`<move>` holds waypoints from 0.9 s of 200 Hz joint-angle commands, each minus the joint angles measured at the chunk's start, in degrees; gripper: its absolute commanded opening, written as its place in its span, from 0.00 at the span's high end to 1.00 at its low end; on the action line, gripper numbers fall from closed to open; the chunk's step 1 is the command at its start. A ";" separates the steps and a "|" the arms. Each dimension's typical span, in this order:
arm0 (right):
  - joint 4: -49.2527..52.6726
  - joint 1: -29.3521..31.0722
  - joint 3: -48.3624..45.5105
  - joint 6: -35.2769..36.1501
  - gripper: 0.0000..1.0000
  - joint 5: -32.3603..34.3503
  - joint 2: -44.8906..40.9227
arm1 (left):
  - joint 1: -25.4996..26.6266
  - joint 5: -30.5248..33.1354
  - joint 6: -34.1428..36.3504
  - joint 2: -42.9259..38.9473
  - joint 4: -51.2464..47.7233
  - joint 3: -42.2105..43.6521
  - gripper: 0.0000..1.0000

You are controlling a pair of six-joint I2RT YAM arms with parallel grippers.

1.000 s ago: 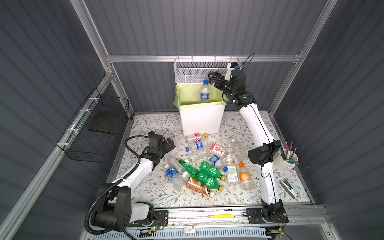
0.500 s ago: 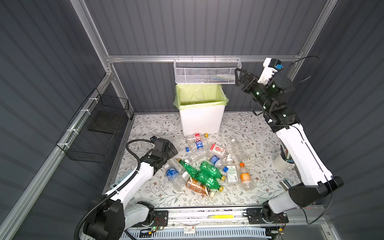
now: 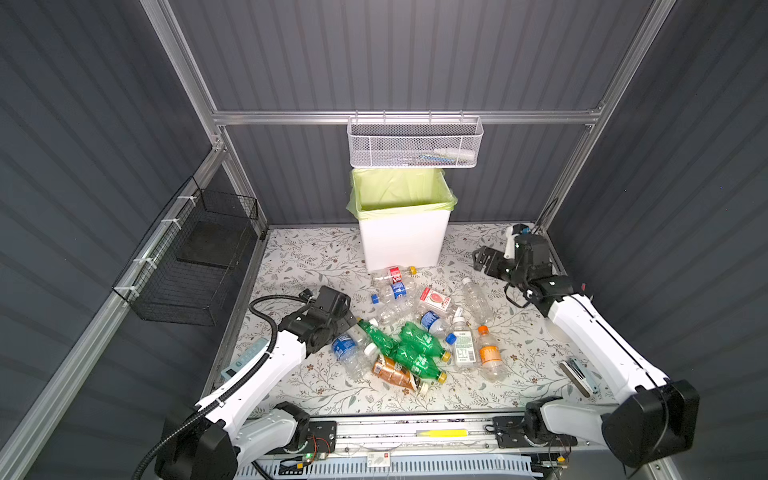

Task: Throw the plastic bottles in the bin
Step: 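Move the right gripper to the orange-capped bottle while the left gripper advances toward the pile, then close the right gripper on the orange-capped bottle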

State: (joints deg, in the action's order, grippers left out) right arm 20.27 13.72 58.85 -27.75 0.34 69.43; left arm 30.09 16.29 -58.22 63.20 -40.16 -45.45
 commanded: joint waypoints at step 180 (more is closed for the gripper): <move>15.15 8.77 -27.34 -11.38 0.29 2.32 -6.78 | 1.05 4.22 4.25 3.17 3.77 -1.40 0.00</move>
State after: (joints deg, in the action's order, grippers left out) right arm 36.12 22.28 31.31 -40.01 1.54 60.64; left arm 31.00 20.14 -55.48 66.37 -36.75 -45.69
